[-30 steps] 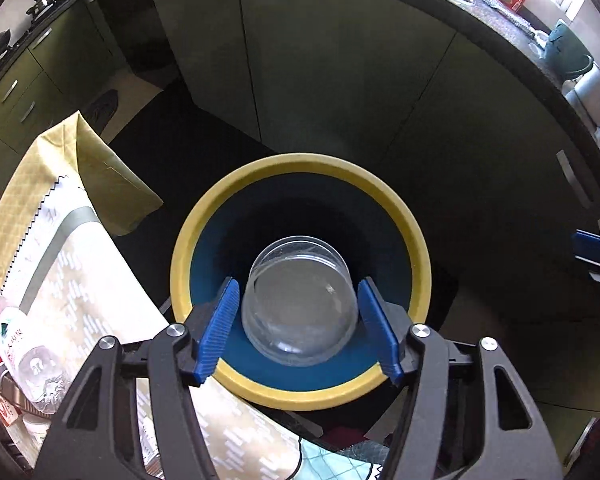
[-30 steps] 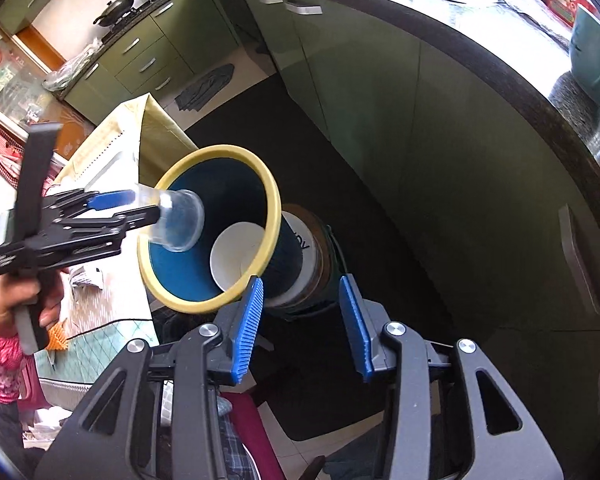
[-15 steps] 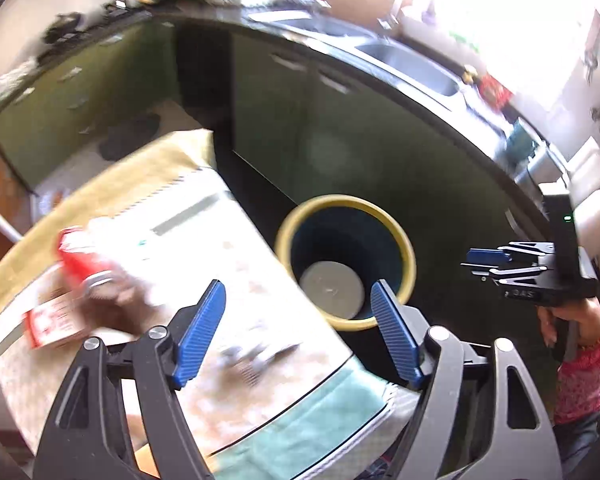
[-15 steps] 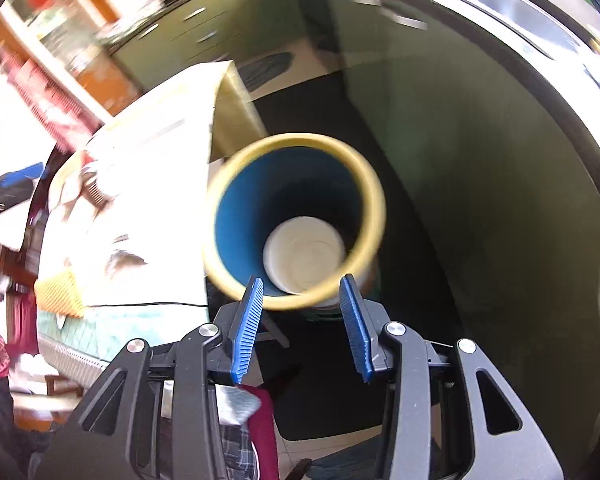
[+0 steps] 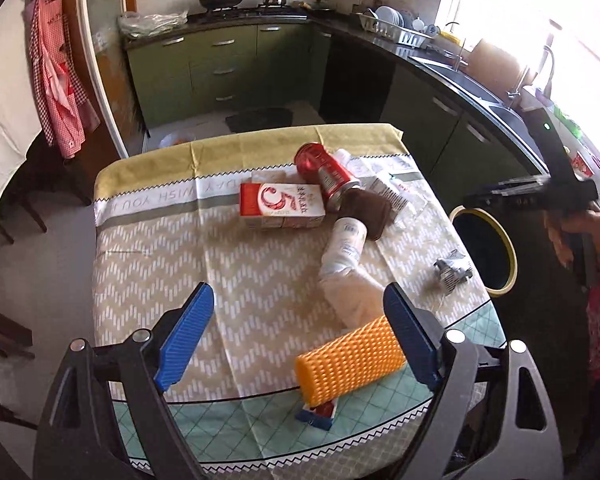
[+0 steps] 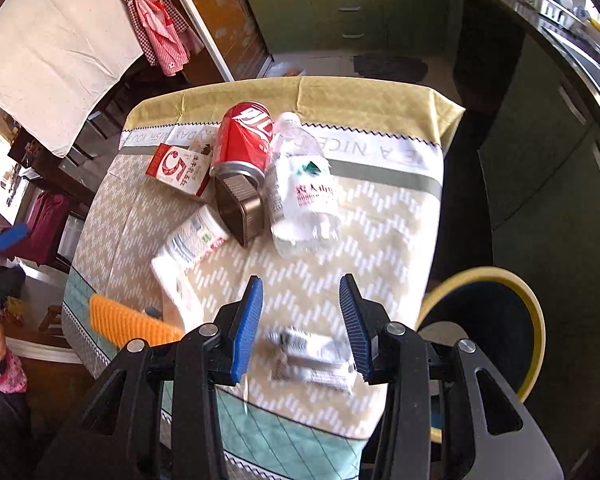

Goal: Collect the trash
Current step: 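Grasp the clear water bottle with the right gripper and lift it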

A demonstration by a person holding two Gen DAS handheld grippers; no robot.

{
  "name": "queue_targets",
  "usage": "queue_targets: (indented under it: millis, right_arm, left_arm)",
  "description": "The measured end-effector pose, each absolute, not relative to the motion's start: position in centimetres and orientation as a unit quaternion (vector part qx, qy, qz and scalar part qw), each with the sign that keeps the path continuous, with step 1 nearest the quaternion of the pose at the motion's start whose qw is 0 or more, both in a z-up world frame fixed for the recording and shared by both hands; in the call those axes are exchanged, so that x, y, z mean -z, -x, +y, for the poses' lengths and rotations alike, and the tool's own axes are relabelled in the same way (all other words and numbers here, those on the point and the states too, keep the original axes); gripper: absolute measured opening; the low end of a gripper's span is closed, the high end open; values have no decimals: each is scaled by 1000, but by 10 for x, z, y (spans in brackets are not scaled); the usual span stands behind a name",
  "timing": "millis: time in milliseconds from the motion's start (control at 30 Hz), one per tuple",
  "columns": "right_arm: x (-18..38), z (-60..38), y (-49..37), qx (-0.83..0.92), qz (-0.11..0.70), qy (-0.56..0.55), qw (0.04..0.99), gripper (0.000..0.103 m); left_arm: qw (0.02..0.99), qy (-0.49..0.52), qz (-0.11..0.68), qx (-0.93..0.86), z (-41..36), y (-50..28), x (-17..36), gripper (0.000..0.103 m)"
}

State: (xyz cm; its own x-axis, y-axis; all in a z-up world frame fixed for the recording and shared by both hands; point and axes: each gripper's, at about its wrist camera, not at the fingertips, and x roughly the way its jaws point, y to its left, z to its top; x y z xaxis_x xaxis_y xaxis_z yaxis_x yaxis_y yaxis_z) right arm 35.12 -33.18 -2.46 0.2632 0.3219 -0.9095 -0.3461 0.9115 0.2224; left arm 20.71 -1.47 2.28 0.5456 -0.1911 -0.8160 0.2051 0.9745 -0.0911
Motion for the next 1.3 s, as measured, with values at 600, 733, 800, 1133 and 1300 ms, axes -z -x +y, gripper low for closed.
queue_targets:
  millis: [600,733,800,1133,1300]
  right_arm:
    - [109,-252,-467,-188,679,89,704,68]
    - [119,-246,-475,-185,686,95,698,68]
    - [123,-242,-477,-184,687,101,695,68]
    - [137,-229,-489,-184,696,109,685,71]
    - [145,-226,-489,-179,691,107,692,66]
  left_arm:
    - [862,-3,491,124,7,-218,18,82]
    - [861,-3,493,124,8,-219,20,82]
    - [861,-4,494,122,9,-219,21,82]
    - [859,-1,500,113,18,-218,25,83]
    - [857,-6,503,111,18,-215,27,83]
